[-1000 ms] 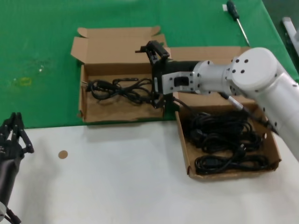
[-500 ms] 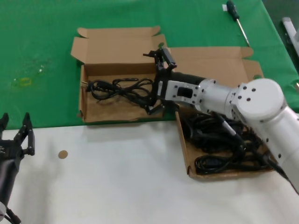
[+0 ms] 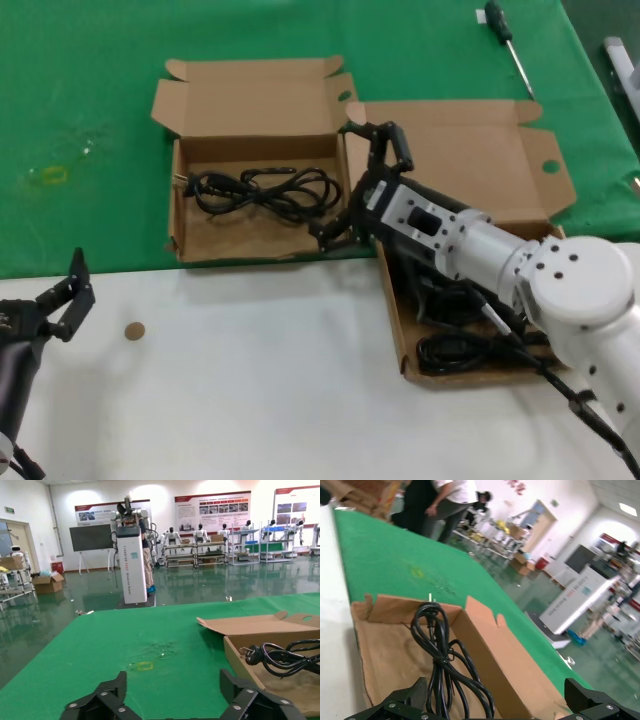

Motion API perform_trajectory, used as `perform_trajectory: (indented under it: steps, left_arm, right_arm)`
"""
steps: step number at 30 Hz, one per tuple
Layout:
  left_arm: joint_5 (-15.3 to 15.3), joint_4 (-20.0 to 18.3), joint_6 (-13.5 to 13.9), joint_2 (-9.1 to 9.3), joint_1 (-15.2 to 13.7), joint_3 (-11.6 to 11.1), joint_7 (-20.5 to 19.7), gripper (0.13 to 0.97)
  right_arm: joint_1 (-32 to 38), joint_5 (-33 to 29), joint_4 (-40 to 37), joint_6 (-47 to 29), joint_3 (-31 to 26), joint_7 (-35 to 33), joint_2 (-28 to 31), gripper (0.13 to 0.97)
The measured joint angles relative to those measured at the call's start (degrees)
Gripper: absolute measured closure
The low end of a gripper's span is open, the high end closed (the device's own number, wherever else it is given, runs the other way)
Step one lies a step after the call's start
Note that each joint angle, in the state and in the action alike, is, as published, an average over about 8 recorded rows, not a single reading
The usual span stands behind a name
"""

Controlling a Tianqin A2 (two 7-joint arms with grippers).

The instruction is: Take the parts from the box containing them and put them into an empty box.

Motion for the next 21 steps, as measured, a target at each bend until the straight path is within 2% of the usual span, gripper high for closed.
perform_trajectory:
  steps: [7,8,16,21]
  left_arm:
    - [0.0,0.0,0.0,0.0,0.0,0.0,0.0,0.41]
    - [0.0,0.0,0.0,0.0,0.0,0.0,0.0,0.41]
    - [0.0,0.0,0.0,0.0,0.0,0.0,0.0,0.246]
    - [0.0,0.0,0.0,0.0,0.0,0.0,0.0,0.234]
  right_arm:
    - [-5.6,2.3,4.4,3.7,2.8,3.3,0.3,0.129]
    - [-6.4,2.6,5.0,4.3,3.2,3.8,0.3,0.129]
    - [-12.7,5.3,10.0,8.5,6.3,7.6,0.7,0.129]
    - [-16.7,6.9,13.1,11.1,8.3,10.0,0.9,0.129]
